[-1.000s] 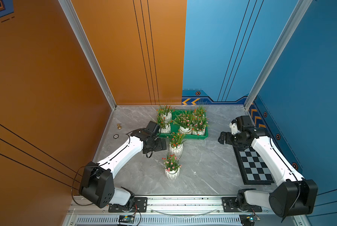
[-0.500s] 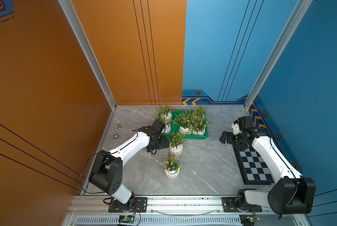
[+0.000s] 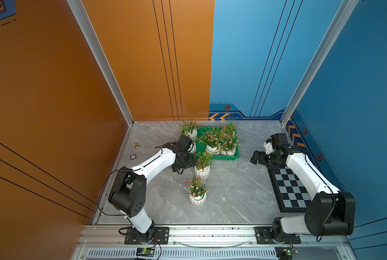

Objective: Put the potted gypsophila into the storage box
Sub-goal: Pick up the baby's breath potted plant from the center of the board.

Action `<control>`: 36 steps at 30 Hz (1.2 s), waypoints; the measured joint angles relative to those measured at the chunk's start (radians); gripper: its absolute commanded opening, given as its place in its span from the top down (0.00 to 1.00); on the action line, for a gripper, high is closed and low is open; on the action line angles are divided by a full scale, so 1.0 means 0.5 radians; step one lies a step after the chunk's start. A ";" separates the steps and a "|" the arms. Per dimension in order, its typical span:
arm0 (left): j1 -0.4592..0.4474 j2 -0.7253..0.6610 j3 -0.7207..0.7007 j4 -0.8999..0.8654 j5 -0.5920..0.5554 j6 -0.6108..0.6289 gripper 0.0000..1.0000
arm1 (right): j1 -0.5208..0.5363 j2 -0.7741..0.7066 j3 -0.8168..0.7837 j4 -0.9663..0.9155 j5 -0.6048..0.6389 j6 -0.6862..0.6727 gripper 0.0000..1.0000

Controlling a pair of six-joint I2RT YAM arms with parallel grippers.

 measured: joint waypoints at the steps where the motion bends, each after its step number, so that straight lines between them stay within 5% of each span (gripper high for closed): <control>1: -0.007 0.010 0.009 0.004 0.000 -0.005 0.13 | -0.002 0.011 0.000 0.005 -0.001 0.000 0.00; 36: -0.132 0.178 0.094 0.040 0.059 -0.036 0.48 | -0.007 0.057 0.002 0.005 -0.037 0.001 0.00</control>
